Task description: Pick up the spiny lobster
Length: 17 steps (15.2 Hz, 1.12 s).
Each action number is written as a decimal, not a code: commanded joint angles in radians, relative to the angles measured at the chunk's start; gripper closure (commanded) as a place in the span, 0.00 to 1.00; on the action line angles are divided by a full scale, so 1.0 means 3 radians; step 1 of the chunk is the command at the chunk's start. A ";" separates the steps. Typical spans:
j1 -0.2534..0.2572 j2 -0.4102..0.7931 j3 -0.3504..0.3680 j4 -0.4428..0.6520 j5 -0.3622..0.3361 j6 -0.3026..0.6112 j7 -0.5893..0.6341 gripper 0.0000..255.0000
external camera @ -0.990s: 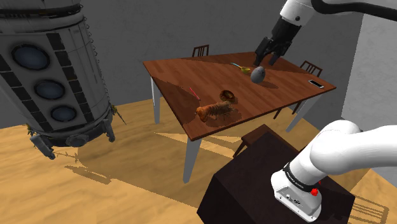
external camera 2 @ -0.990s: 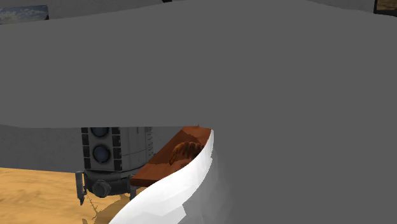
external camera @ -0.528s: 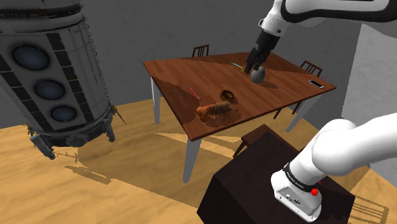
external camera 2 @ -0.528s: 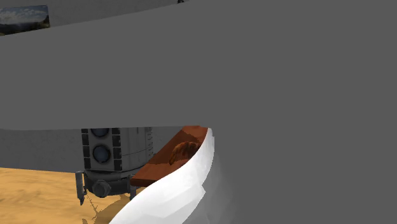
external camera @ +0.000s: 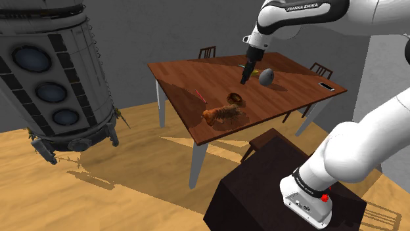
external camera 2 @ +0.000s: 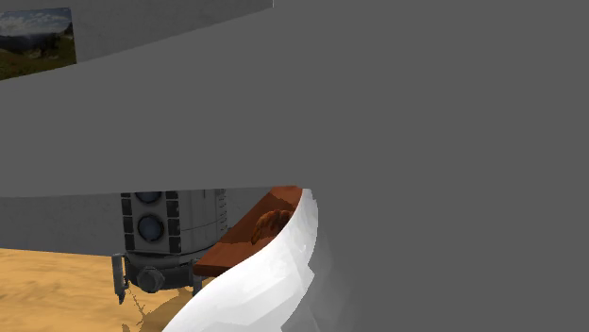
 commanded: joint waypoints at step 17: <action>-0.0049 0.2631 0.0353 0.1835 0.0468 -0.0415 -0.2347 0.00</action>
